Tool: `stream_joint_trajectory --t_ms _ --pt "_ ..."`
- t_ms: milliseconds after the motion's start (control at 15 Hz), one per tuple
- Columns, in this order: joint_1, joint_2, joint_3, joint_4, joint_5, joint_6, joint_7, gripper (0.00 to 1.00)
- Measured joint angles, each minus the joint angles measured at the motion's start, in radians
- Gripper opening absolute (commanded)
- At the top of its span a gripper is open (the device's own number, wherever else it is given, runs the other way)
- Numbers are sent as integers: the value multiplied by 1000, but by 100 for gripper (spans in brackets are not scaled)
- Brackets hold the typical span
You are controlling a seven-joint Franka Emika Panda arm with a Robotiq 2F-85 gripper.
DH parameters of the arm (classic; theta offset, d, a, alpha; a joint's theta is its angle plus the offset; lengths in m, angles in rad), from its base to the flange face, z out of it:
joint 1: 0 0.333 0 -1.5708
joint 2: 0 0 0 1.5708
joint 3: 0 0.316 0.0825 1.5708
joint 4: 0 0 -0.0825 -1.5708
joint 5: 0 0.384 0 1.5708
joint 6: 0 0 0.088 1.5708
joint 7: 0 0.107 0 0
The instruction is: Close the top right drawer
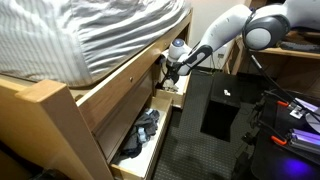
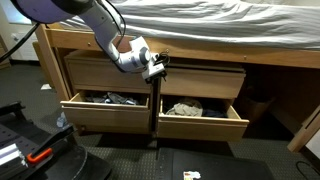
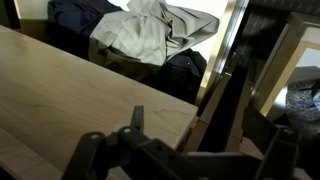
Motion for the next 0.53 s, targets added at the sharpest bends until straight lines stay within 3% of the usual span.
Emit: stream_joint_trajectory --t_ms 200,400,533 --pt "-48 0 78 7 -15 18 -205 100" --pt "-25 1 -20 16 -75 63 -121 100" --pt "-22 1 -32 21 -77 66 -116 100"
